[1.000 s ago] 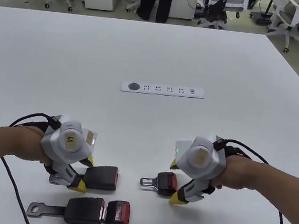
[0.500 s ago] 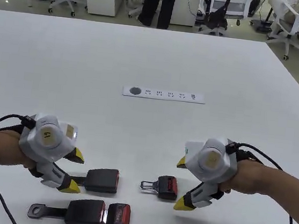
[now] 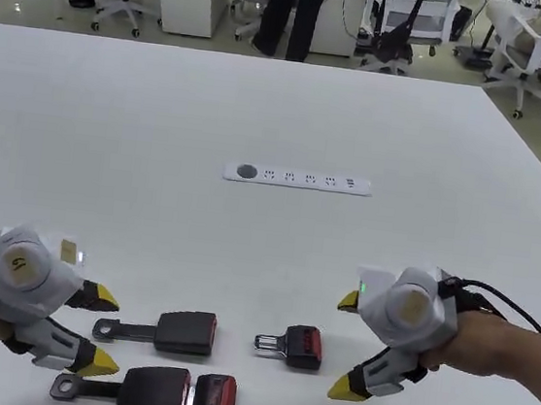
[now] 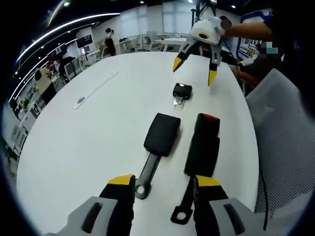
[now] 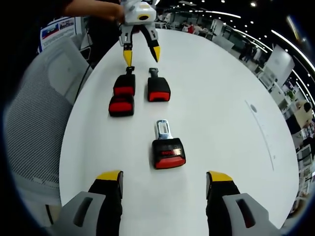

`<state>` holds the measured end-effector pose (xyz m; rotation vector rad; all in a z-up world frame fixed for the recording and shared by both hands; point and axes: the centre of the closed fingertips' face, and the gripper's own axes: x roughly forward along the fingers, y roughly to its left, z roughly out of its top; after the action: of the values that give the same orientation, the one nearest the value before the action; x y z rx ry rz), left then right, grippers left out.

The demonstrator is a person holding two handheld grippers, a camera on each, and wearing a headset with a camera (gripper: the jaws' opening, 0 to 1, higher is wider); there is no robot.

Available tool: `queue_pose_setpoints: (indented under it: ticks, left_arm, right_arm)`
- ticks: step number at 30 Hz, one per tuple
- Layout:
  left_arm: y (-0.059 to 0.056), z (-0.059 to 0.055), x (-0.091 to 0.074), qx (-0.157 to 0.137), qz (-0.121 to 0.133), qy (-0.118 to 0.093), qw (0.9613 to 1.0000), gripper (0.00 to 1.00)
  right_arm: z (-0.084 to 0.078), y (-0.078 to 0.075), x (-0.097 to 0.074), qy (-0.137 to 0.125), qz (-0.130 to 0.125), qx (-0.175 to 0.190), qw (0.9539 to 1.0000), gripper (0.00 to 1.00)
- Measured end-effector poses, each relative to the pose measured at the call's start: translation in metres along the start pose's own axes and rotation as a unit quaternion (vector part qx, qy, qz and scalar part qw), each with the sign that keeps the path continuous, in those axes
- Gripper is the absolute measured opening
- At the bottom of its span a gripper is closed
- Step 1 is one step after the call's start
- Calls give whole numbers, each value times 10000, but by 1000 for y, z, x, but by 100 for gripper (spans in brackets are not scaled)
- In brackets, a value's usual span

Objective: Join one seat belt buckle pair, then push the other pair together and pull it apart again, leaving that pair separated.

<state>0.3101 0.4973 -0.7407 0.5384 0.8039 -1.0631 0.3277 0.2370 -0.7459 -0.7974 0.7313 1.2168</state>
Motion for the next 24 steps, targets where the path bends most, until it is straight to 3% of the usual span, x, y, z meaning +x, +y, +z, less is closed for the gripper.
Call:
queue_pose_setpoints:
  ticks: [5,7,9,13,15,19,21,24]
  left_arm:
    - [-10,-10,-7,-218,93,-108,9997,50]
    - [-7,-20,-7,-342,145,-147,9992,51]
    - [-15,-17,-11,-437,211,-197,9986,52]
    - [-16,-25,-12,-595,330,-317,9972,54]
    - [-29,-17,-16,-633,369,-404,9965,55]
    - [-33,-28,-15,-773,459,-524,9946,57]
    - [-43,-23,-16,-810,514,-591,9936,58]
    - [-43,-30,-16,-897,625,-684,9916,59]
  right_arm:
    - [-2,9,-7,-93,-72,79,9999,69]
    - [-4,10,-9,-119,-108,131,9998,69]
    - [-4,12,-11,-193,-156,223,9994,70]
    - [-3,15,-16,-393,-321,376,9980,71]
    - [-2,17,-17,-485,-358,427,9973,71]
    - [1,21,-19,-660,-427,630,9949,72]
    - [4,25,-21,-758,-473,755,9931,72]
    - [6,31,-22,-883,-558,885,9906,73]
